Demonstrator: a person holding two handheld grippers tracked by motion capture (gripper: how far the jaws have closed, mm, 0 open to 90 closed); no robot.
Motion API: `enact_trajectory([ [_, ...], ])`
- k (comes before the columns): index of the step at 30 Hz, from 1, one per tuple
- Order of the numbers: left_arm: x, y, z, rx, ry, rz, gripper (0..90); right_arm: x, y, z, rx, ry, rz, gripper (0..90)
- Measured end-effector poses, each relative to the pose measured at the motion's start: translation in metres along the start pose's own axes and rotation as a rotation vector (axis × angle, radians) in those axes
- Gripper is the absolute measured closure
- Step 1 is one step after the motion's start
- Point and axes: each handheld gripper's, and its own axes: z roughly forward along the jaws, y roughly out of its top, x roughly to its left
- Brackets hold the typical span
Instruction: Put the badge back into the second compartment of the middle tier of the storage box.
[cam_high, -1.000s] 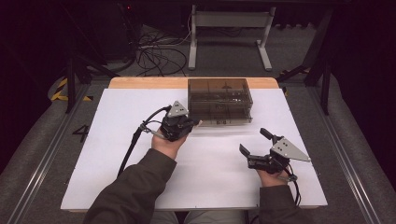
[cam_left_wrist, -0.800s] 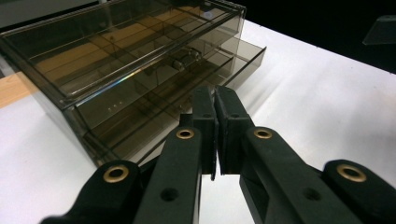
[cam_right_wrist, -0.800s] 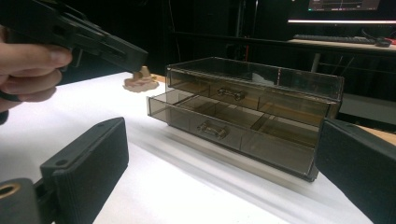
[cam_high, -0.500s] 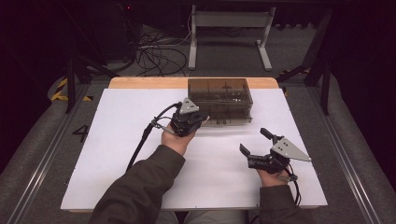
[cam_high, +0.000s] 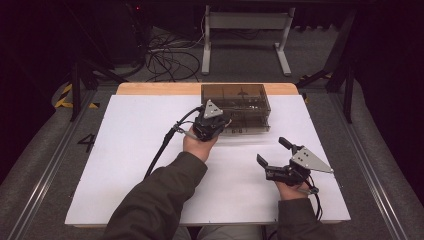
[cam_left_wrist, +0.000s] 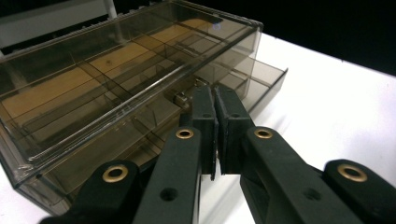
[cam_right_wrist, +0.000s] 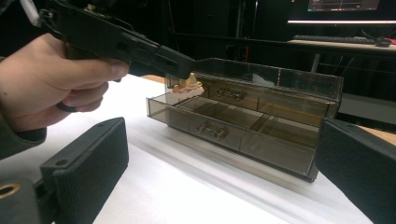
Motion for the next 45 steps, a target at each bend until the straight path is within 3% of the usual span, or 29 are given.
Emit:
enact_trajectory([
  [7, 0.005, -0.003, 0.011, 0.007, 0.007, -0.015, 87.3, 0.000, 0.000, 0.000, 0.001, 0.003, 0.001, 3.8],
  [9, 0.007, -0.004, 0.014, 0.007, -0.001, -0.038, 87.3, 0.000, 0.000, 0.001, -0.001, 0.005, 0.005, 3.9],
  [10, 0.010, -0.005, 0.017, 0.001, -0.012, -0.074, 87.3, 0.001, 0.000, 0.001, 0.000, 0.005, 0.005, 4.0],
  [13, 0.011, -0.006, 0.019, -0.006, -0.019, -0.105, 87.4, 0.001, 0.000, 0.001, 0.001, 0.005, 0.004, 4.2],
  [34, 0.006, -0.012, 0.034, 0.031, 0.030, -0.043, 87.2, 0.001, 0.000, 0.001, -0.004, 0.012, 0.011, 4.2],
  [45, 0.006, -0.014, 0.037, 0.038, 0.027, -0.049, 86.4, 0.001, -0.001, 0.002, 0.000, 0.012, 0.009, 4.2],
])
